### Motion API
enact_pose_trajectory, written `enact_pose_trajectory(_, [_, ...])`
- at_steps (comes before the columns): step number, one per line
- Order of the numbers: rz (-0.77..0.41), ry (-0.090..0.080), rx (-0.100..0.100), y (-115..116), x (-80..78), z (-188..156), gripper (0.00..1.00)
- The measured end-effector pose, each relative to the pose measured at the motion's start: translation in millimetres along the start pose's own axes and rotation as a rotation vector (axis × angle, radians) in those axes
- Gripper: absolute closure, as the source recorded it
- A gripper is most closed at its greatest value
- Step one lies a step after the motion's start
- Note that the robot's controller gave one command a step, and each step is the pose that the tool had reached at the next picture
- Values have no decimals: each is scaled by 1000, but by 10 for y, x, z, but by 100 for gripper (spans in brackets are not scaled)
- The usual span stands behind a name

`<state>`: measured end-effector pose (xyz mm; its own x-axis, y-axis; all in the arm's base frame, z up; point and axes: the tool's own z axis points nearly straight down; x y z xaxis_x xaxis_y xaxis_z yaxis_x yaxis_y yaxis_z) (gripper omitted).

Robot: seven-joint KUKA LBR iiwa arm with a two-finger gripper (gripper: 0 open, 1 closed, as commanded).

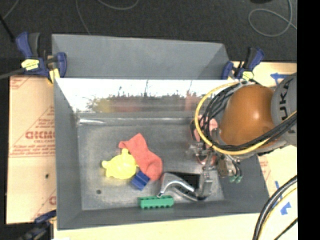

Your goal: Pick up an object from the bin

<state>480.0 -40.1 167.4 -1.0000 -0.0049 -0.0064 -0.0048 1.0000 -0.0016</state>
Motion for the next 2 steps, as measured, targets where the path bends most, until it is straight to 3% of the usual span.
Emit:
enact_pose_trajectory(1, [-28, 9, -1, -22, 41, 495, 0])
enact_pose_trajectory(2, [164, 1, -1, -20, 6, 475, 0])
